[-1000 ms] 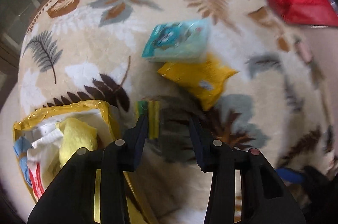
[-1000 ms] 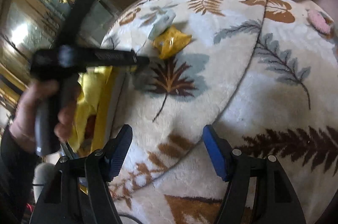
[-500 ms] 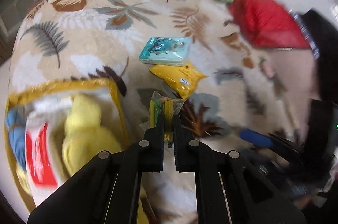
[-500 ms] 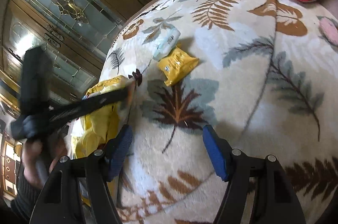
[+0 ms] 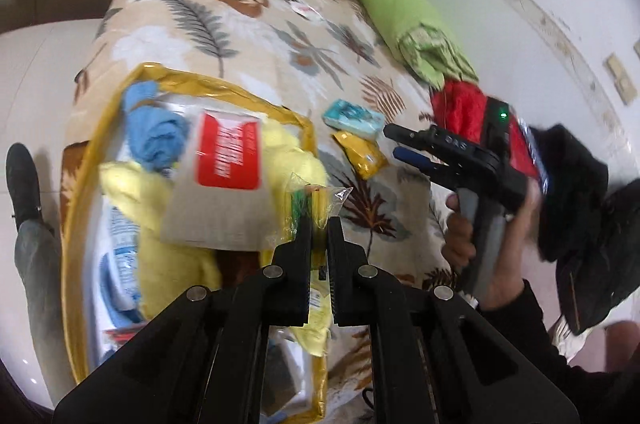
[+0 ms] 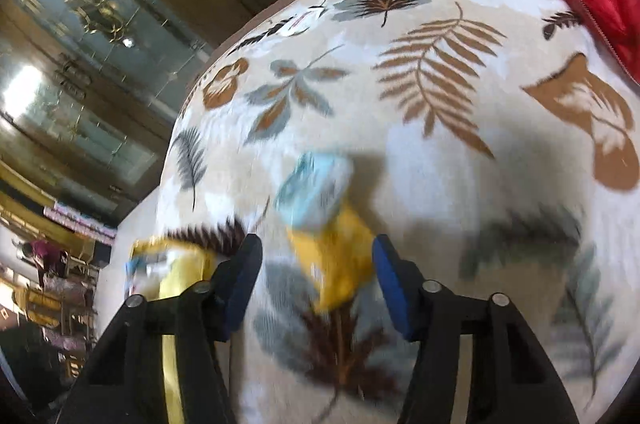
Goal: Organize soft objects
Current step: 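Grasp the small green packet with the left gripper while the right gripper grasps the teal tissue pack, then carry the green packet and teal tissue pack into the white box and release both, then grasp the yellow cracker packet with the left gripper while the right gripper grasps the pink fluffy ball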
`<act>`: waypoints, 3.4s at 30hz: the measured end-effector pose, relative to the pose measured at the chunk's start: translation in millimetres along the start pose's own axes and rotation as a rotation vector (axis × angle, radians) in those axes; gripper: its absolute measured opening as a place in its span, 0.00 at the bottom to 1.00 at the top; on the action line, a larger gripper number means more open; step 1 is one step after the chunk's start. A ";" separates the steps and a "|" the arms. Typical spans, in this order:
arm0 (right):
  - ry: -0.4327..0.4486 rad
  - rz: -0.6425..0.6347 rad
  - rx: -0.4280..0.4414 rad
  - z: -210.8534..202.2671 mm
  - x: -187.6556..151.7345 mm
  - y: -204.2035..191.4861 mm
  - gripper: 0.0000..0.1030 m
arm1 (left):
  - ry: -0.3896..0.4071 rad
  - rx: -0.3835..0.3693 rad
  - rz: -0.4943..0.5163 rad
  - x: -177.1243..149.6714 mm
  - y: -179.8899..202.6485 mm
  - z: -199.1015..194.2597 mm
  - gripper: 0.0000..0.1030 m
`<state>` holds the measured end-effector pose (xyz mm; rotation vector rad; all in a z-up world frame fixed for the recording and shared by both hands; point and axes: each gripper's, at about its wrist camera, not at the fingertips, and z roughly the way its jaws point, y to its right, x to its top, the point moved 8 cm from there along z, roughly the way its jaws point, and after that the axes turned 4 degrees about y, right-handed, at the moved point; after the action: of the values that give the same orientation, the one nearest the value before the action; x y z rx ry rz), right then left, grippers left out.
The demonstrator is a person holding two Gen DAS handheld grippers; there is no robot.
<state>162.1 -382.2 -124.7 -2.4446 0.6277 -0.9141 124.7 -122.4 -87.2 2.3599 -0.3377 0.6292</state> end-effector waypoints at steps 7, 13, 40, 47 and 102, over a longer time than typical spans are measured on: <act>-0.021 0.073 -0.027 35.3 21.6 1.5 0.14 | 0.014 -0.036 -0.026 3.4 -10.1 -9.6 0.06; 0.056 0.053 0.010 3.5 14.6 -20.6 0.09 | 0.033 -0.022 -0.034 3.0 -17.9 -18.1 0.06; -0.074 -0.179 0.329 -60.6 -147.1 -186.1 0.09 | 0.036 0.287 -0.083 -22.2 -105.3 -57.9 0.06; -0.052 -0.260 0.260 -66.0 -153.7 -183.7 0.09 | -0.018 0.337 -0.037 -31.0 -107.2 -30.5 0.06; 0.165 0.036 -0.173 -146.0 -42.7 152.7 0.59 | -0.084 0.003 -0.008 -32.7 105.6 91.2 0.38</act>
<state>-6.5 -516.4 -131.0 -2.5157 0.8380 -1.0965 87.2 -259.1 -108.1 2.3937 -0.3645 0.5276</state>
